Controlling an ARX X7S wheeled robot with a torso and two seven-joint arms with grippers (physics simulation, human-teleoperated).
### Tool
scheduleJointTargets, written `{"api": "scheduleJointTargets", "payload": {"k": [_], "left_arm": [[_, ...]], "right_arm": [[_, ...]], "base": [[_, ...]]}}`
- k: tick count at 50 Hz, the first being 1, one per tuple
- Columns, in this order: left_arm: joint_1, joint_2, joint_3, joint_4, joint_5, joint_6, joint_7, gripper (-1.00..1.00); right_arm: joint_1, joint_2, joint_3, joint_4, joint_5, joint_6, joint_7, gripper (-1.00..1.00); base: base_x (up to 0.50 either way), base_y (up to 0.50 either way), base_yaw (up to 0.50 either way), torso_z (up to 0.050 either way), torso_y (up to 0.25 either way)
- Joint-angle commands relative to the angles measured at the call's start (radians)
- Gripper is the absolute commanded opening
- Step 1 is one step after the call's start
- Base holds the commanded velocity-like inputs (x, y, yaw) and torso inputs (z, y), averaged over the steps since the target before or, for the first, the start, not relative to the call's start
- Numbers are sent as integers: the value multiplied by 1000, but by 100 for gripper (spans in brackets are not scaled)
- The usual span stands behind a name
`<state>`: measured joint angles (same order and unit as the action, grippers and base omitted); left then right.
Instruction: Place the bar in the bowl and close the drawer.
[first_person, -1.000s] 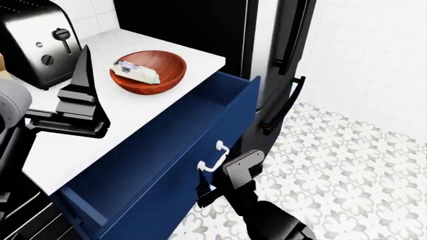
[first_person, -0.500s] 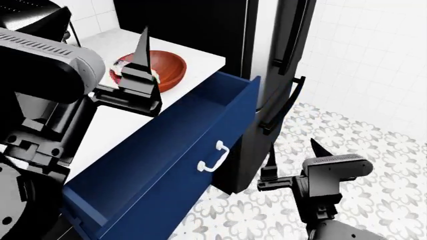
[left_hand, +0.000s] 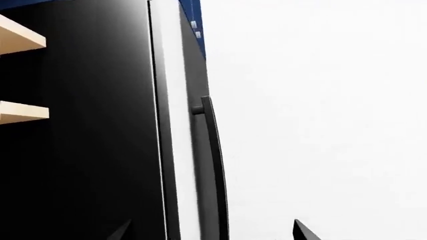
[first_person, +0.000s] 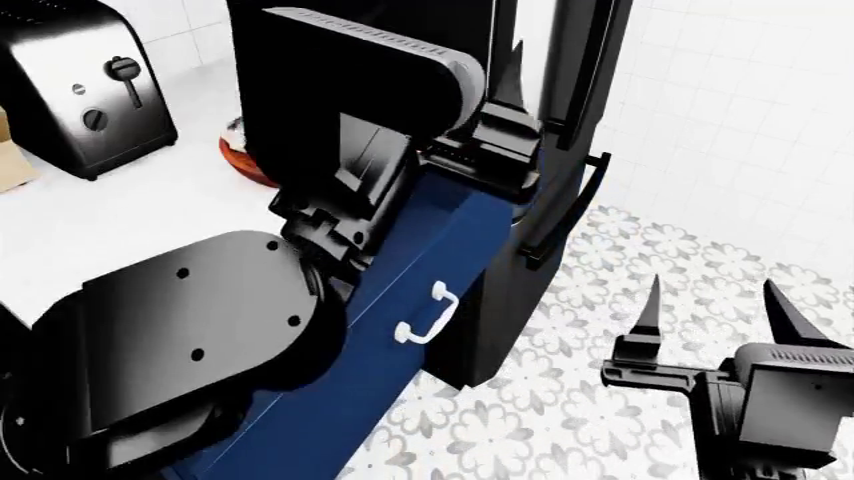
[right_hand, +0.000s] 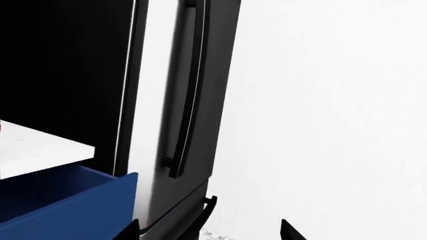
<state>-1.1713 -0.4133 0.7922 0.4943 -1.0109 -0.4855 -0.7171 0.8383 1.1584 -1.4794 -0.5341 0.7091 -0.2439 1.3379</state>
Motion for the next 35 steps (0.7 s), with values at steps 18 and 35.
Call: {"api": "scheduleJointTargets", "payload": {"k": [18,35], "left_arm": [[-27,413,394,-827,82,459,176,100],[1,413,764,-992,-173,737,161,100]], "right_arm": [[-39,168,19,-229,-115,-25,145,100],[-86,232,59,-323,-168,-18,220,100]], "base": [[0,0,0,0,0],[0,0,0,0,0]]}}
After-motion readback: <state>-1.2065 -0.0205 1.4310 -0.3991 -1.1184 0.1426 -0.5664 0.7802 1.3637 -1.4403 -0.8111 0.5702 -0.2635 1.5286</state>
